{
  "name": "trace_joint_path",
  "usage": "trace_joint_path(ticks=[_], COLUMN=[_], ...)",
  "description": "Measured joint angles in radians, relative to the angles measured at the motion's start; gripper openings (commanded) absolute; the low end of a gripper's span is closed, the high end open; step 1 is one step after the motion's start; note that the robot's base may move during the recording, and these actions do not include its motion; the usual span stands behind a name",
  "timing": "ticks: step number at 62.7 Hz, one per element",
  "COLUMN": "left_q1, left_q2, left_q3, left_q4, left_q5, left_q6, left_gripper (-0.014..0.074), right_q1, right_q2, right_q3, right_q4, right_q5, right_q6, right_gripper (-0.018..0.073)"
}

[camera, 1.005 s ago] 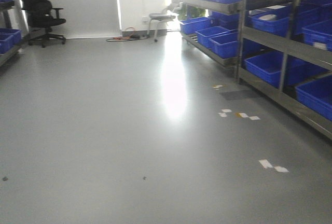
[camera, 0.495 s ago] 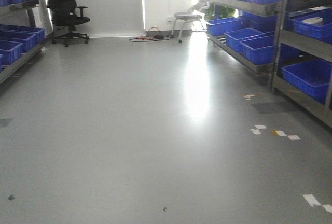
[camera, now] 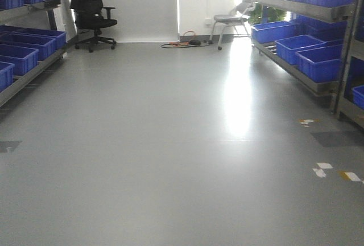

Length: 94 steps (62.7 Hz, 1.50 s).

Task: Pick and sort blue part to right shelf
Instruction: 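Drive the base forward toward the end of the room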

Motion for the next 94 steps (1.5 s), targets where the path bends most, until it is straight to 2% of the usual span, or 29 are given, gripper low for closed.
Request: trace_joint_path(ticks=[94], left_q1=[0.0], left_q2=[0.0], left_q3=[0.0], left_q4=[0.0], left_q5=[0.0], left_q6=[0.0], left_gripper=[0.0331], right_q1=[0.0], right_q2=[0.0], right_q3=[0.0], right_q4=[0.0], right_q5=[0.0], right_q6=[0.0], right_gripper=[0.0426])
